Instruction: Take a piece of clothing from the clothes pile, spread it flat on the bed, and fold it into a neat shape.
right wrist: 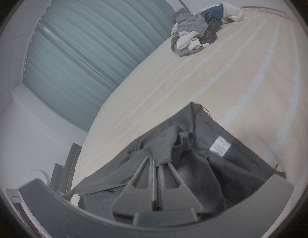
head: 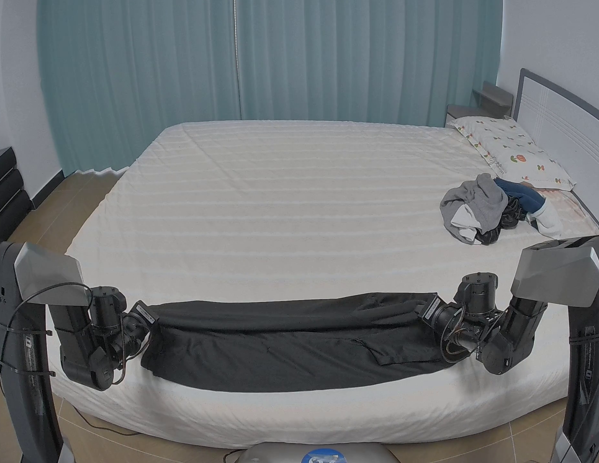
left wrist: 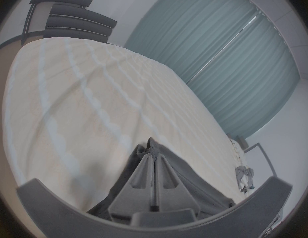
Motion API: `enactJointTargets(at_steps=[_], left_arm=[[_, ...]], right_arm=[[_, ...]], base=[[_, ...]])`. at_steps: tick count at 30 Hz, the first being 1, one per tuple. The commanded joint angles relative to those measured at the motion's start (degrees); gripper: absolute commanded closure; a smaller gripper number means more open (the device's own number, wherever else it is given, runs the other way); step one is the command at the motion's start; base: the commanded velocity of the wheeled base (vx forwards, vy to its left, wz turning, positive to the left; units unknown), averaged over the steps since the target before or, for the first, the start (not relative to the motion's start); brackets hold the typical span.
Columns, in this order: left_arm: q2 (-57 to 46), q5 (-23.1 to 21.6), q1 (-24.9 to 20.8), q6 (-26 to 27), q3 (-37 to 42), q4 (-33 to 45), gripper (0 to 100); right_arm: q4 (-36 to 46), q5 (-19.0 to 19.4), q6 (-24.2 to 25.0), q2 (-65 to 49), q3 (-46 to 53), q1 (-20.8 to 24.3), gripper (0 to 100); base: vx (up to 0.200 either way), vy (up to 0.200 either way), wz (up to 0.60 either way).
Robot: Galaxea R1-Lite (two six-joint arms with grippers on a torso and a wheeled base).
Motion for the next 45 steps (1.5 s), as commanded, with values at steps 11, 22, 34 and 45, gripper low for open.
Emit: enactJointTargets(at_steps=[11, 22, 34, 45], left_arm=[[2.65, -0.36, -0.32, 2.00, 4.84, -1.86, 100], [2.13, -0.53, -0.15, 1.91, 5.72, -1.86, 0], [-6.31, -7.74, 5.13, -1.34, 5.72, -1.34, 0], [-11.23, -9.41, 3.54, -0.81, -7.90, 22.04, 0]], right_arm=[[0.78, 0.45, -3.10, 2.54, 1.61, 0.22, 100], [-0.01, 0.72, -2.83, 1.40, 1.78, 0.13, 0], [-0.10, 5.82, 2.97, -6.07, 2.22, -6.28, 0], [1.57, 8.80, 6.13, -2.20, -0.94, -8.48, 0]], base=[[0.000, 0.000, 0.00], [0.000, 0.000, 0.00], [0.000, 0.000, 0.00], [0.000, 0.000, 0.00]])
